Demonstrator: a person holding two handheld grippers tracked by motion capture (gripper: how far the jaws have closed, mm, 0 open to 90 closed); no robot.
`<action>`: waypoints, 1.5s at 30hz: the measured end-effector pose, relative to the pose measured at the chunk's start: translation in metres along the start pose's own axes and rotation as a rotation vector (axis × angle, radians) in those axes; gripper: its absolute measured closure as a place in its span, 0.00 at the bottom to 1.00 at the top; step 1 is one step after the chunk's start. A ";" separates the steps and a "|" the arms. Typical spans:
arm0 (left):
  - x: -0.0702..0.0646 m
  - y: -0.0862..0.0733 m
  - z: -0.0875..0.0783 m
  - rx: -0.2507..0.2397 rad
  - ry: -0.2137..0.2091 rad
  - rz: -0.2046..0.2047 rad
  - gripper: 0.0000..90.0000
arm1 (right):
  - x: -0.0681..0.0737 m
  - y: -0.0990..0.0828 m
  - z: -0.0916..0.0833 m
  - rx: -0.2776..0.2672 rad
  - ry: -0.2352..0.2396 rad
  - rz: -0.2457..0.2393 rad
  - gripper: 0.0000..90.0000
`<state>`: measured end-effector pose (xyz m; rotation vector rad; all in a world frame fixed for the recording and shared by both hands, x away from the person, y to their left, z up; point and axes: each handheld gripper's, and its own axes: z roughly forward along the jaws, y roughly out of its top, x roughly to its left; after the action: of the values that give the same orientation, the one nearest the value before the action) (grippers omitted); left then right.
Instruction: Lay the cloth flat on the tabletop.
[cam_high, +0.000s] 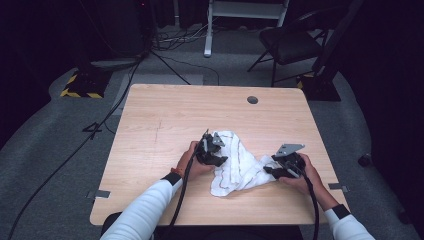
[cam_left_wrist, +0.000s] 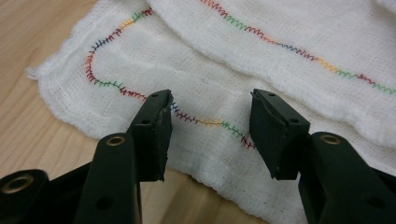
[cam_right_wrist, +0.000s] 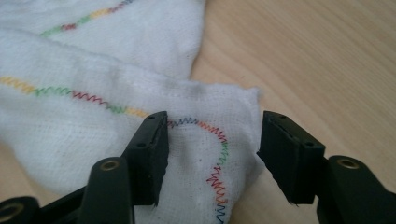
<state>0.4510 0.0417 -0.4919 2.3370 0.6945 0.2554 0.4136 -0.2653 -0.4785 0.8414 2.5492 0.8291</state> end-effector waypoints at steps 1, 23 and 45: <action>0.002 0.000 0.000 -0.002 0.005 -0.008 0.55 | -0.004 0.003 0.004 -0.006 -0.003 -0.003 0.47; 0.025 -0.012 -0.013 0.014 0.058 -0.061 0.54 | -0.004 0.021 0.000 -0.134 0.093 -0.069 0.96; 0.019 -0.032 -0.043 -0.004 0.063 -0.067 0.42 | 0.017 -0.066 -0.076 -0.186 0.071 -0.001 0.71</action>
<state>0.4385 0.0963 -0.4808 2.3057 0.8013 0.3014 0.3361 -0.3304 -0.4623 0.7645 2.4832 1.0938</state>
